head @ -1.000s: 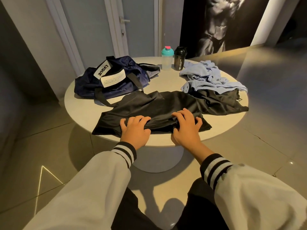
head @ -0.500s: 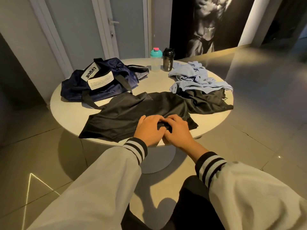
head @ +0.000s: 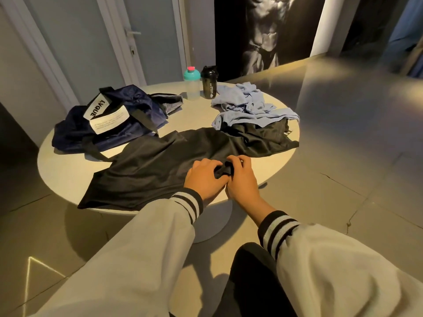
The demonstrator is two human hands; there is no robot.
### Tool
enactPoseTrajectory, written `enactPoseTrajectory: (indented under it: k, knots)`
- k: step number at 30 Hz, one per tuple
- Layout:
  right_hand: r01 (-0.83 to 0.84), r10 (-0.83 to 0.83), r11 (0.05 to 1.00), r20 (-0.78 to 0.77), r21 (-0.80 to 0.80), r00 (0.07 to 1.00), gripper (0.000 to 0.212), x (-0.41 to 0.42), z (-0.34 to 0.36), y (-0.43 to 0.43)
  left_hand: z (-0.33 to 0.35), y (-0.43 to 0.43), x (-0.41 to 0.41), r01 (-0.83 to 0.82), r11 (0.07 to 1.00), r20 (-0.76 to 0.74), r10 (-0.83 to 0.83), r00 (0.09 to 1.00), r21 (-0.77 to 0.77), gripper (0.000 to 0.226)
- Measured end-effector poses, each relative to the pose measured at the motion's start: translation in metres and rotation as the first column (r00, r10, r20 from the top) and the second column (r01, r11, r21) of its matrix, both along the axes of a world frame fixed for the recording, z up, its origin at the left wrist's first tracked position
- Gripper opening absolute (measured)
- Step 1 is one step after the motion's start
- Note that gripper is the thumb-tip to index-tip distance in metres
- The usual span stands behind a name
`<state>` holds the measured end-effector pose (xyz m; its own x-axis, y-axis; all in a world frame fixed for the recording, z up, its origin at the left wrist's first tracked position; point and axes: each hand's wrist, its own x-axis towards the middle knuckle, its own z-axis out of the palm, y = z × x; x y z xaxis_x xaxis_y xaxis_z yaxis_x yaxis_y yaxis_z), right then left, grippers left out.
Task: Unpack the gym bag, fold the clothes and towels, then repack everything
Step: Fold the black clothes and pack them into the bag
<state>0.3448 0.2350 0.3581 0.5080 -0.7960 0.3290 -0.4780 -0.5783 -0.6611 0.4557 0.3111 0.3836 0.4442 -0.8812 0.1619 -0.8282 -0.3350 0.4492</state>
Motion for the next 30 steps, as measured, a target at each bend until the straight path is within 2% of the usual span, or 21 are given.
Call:
enactPoseTrajectory:
  k: [2, 6, 11, 16, 20, 23, 25, 28, 30]
  knots:
    - [0.003, -0.003, 1.0, -0.024, 0.0, 1.0, 0.062, -0.005, -0.003, -0.003, -0.005, -0.003, 0.001, -0.014, 1.0, 0.032, 0.013, 0.999, 0.027, 0.044]
    - [0.043, -0.043, 0.999, -0.084, -0.007, 0.996, 0.064, -0.005, -0.005, -0.002, -0.011, -0.01, 0.006, -0.051, 0.999, 0.157, 0.05, 0.986, 0.003, 0.028]
    - [0.047, -0.049, 0.999, -0.188, -0.015, 0.981, 0.088, -0.011, 0.0, -0.004, -0.004, -0.012, 0.021, -0.117, 0.988, 0.176, 0.133, 0.975, -0.097, 0.036]
    - [0.107, -0.139, 0.987, -0.324, -0.116, 0.936, 0.077, -0.028, 0.007, -0.012, 0.002, -0.011, 0.018, -0.09, 0.99, 0.23, 0.114, 0.966, -0.109, 0.044]
    - [0.115, -0.127, 0.991, -0.198, -0.071, 0.972, 0.061, -0.027, 0.008, -0.008, -0.007, -0.009, 0.002, 0.049, 0.999, 0.2, -0.05, 0.979, 0.01, 0.051]
    - [0.136, -0.134, 0.991, -0.116, 0.01, 0.984, 0.049, -0.024, 0.01, -0.004, -0.012, -0.006, -0.001, 0.083, 0.996, 0.105, -0.085, 0.991, 0.026, 0.059]
    - [0.135, -0.126, 0.99, -0.163, 0.043, 0.978, 0.044, -0.022, 0.009, -0.005, -0.015, -0.002, 0.002, 0.107, 0.994, 0.086, -0.109, 0.99, 0.026, 0.06]
    - [0.166, -0.17, 0.985, -0.299, -0.036, 0.939, 0.036, -0.018, 0.012, -0.009, -0.016, 0.005, 0.005, 0.143, 0.99, 0.081, -0.142, 0.986, -0.005, 0.057]
    - [0.158, -0.161, 0.987, -0.286, -0.036, 0.944, 0.031, -0.015, 0.014, -0.013, -0.017, 0.007, 0.005, 0.161, 0.987, 0.103, -0.161, 0.981, 0.01, 0.054]
